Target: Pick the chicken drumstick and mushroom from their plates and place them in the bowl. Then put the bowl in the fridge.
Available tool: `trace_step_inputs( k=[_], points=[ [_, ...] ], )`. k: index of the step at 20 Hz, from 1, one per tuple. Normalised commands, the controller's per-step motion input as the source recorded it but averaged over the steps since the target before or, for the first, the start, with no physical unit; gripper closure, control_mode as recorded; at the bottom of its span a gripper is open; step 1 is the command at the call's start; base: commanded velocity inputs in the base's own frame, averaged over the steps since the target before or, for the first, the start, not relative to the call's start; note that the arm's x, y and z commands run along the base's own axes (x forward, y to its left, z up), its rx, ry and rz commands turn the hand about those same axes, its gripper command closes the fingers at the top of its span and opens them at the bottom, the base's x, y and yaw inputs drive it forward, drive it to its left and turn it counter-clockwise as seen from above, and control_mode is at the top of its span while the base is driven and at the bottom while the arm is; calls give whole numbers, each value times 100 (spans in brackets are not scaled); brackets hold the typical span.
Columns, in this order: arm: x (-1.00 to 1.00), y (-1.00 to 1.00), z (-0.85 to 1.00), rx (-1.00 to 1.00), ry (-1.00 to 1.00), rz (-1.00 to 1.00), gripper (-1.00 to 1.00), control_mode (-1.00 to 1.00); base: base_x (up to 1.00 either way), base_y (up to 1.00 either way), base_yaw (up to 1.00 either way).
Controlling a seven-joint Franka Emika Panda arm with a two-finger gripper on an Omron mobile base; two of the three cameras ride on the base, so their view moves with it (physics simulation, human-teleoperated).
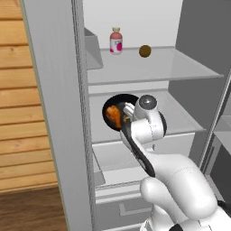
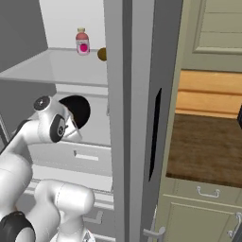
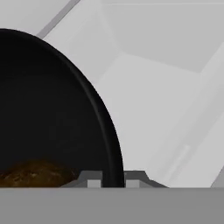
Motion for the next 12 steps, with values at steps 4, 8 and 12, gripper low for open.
trace_step_inputs(
  k=[4, 8, 12],
  points=[
    [14, 0, 0, -3, 0, 0, 100, -100, 0, 0, 0],
    [5, 0, 0, -3, -4, 0, 100, -100, 0, 0, 0],
    [14, 0, 0, -3, -7, 0, 100, -100, 0, 0, 0]
  ],
)
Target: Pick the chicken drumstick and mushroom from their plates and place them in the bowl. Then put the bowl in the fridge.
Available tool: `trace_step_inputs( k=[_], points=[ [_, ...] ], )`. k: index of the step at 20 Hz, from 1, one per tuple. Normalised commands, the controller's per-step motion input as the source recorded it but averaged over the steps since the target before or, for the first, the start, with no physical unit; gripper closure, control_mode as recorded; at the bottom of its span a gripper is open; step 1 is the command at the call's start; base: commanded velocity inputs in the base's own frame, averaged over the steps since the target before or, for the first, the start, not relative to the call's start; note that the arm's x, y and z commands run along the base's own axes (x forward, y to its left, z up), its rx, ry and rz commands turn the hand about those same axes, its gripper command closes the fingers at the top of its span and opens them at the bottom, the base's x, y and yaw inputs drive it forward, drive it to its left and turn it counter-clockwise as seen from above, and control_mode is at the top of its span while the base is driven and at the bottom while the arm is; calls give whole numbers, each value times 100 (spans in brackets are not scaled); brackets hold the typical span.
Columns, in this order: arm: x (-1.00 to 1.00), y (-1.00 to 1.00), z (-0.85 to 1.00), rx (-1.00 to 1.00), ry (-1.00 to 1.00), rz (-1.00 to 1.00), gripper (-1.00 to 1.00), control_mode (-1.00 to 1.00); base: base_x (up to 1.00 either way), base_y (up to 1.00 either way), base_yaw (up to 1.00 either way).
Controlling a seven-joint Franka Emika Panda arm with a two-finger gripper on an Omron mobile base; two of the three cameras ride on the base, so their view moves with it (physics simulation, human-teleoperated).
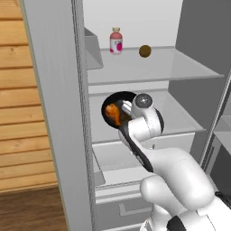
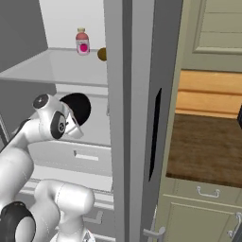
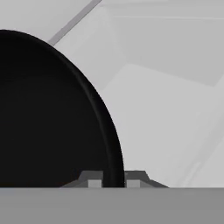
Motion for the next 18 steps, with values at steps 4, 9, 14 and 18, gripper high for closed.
trace_step_inputs(
  k=[4, 9, 14, 18],
  points=[
    [29, 0, 0, -2, -5, 0, 100, -100, 0, 0, 0],
    [14, 0, -1, -2, -1, 0, -100, -100, 0, 0, 0],
    [2, 0, -1, -1, -3, 1, -100, -100, 0, 0, 0],
    [0, 0, 5, 0, -11, 2, -100, -100, 0, 0, 0]
  ],
)
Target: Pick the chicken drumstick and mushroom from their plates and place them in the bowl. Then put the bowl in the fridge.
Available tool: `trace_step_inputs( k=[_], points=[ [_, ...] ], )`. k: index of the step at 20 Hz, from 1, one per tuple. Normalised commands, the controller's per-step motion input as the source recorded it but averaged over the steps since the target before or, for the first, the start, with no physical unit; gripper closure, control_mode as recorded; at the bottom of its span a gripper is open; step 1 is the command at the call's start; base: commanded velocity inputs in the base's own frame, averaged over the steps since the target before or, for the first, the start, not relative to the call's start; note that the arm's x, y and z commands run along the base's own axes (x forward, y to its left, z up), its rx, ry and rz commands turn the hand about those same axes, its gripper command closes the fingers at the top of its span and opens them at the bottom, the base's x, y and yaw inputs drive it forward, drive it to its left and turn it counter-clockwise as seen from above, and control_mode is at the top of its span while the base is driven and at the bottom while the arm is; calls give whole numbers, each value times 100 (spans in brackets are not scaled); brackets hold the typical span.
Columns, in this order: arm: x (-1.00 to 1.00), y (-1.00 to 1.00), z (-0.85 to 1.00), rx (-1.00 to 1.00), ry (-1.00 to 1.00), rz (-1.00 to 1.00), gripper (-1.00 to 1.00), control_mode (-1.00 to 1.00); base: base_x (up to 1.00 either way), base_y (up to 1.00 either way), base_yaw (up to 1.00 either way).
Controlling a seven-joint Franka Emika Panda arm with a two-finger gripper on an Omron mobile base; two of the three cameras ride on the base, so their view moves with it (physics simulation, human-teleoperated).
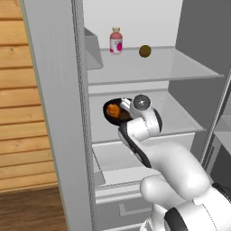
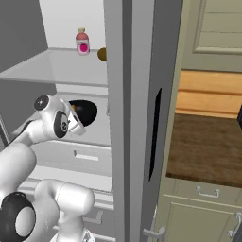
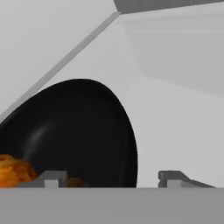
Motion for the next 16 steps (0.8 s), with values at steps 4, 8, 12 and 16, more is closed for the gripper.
trace_step_inputs(
  k=[4, 8, 12, 16],
  points=[
    [-47, 0, 39, 0, -10, 5, -100, -100, 0, 0, 0],
    [-94, 0, 74, 0, -3, 9, -100, -100, 0, 0, 0],
    [-98, -16, 97, 0, 2, 14, -100, -100, 0, 0, 0],
    [-100, 0, 41, -7, 12, 31, -100, -100, 0, 0, 0]
  ],
)
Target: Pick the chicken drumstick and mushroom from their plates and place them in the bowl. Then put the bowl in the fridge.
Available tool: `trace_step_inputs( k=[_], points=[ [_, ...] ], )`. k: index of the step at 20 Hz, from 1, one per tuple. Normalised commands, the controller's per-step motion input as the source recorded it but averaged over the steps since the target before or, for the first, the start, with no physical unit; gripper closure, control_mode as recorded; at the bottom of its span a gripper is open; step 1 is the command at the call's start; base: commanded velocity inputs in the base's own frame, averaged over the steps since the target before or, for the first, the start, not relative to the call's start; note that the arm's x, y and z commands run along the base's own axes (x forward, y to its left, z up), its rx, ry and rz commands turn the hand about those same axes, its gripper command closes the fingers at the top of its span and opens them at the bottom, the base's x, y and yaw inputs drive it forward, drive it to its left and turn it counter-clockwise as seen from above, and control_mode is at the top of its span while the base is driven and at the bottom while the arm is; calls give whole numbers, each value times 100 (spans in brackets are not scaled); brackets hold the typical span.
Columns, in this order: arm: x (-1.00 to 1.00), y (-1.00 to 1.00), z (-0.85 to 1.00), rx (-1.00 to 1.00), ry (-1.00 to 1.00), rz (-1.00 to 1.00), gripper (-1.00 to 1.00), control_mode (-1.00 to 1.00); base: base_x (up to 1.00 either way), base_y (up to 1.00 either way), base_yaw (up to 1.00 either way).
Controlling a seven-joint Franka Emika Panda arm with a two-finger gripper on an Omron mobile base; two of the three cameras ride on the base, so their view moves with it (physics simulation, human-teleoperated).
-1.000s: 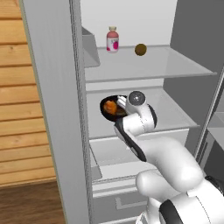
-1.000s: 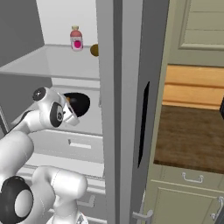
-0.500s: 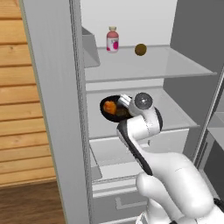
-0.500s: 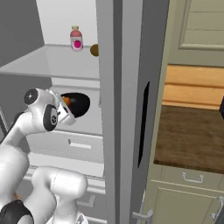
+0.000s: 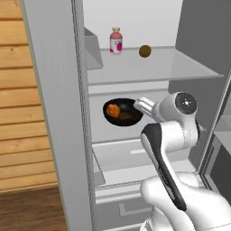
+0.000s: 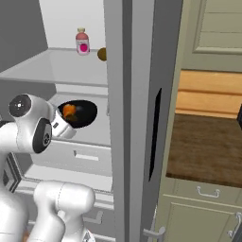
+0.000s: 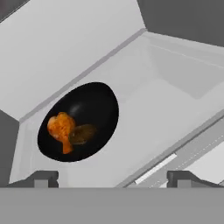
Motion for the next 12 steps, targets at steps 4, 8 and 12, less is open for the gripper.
trace_step_inputs(
  k=[4, 8, 12],
  points=[
    [-100, 12, 25, -12, 11, 36, -100, -100, 0, 0, 0],
    [-100, 5, 31, -8, 15, 27, -100, -100, 0, 0, 0],
    [-100, 15, 16, -13, 11, 17, -100, -100, 0, 0, 0]
  ],
)
